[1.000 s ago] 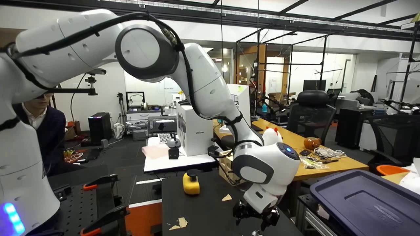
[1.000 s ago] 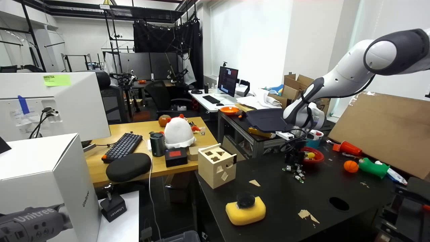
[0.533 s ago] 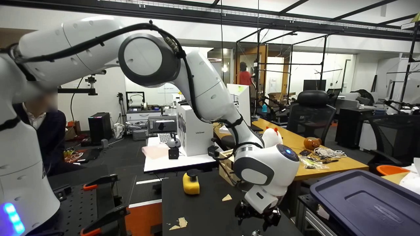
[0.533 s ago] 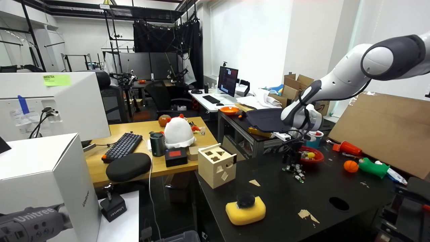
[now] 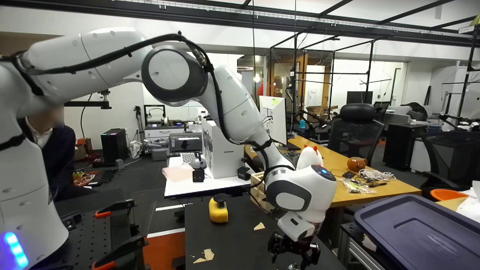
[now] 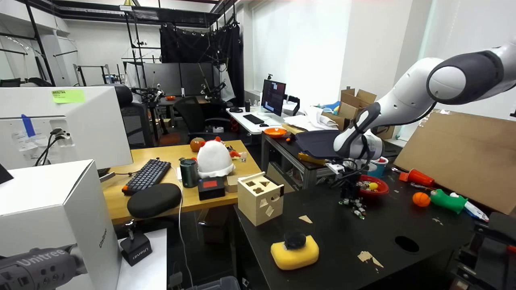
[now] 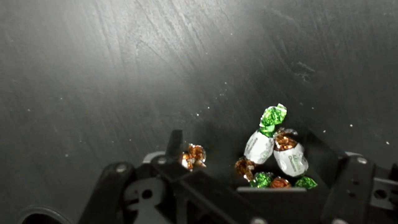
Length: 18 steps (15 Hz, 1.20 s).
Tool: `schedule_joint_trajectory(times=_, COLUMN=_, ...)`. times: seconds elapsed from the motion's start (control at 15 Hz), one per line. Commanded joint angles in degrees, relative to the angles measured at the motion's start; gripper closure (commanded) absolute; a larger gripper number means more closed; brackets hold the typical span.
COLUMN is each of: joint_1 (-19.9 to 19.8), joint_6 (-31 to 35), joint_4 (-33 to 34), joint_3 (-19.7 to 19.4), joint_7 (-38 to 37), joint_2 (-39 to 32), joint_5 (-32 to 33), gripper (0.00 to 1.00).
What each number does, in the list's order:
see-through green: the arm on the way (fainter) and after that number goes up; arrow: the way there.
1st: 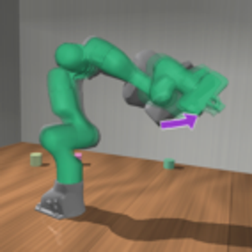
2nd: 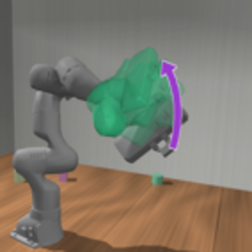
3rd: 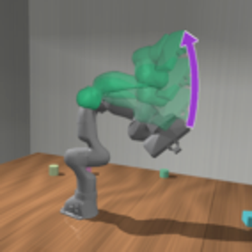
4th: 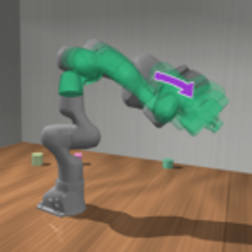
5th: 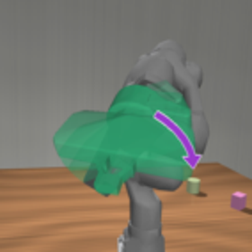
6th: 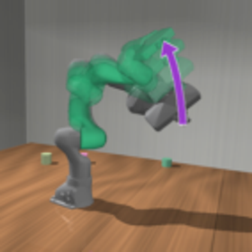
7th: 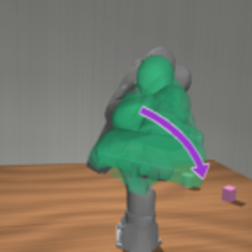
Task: Pick up the sweets from the table and put them in the bowl
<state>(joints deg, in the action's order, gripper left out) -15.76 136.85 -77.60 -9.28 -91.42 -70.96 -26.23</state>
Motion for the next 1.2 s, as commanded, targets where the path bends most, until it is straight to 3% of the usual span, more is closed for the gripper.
schedule_joint_trajectory(times=0.0, joint_1=2.1, joint_6=-1.2, joint_4=3.1, joint_3=-2.0, joint_7=-5.1, joint_2=-2.1, joint_5=2.9, gripper=0.09)
schedule_joint_trajectory(times=0.07, joint_1=2.6, joint_6=-1.2, joint_4=3.2, joint_3=-2.4, joint_7=-6.1, joint_2=-2.4, joint_5=3.7, gripper=0.28)
schedule_joint_trajectory(times=0.67, joint_1=6.5, joint_6=0.7, joint_4=0.4, joint_3=-4.4, joint_7=-12.2, joint_2=-0.6, joint_5=8.6, gripper=0.95)
schedule_joint_trajectory(times=0.8, joint_1=8.3, joint_6=2.2, joint_4=-2.1, joint_3=-5.2, joint_7=-12.2, joint_2=1.1, joint_5=8.3, gripper=1.0)
schedule_joint_trajectory(times=1.13, joint_1=10.4, joint_6=12.0, joint_4=-10.3, joint_3=-3.4, joint_7=-7.0, joint_2=7.1, joint_5=6.9, gripper=0.97)
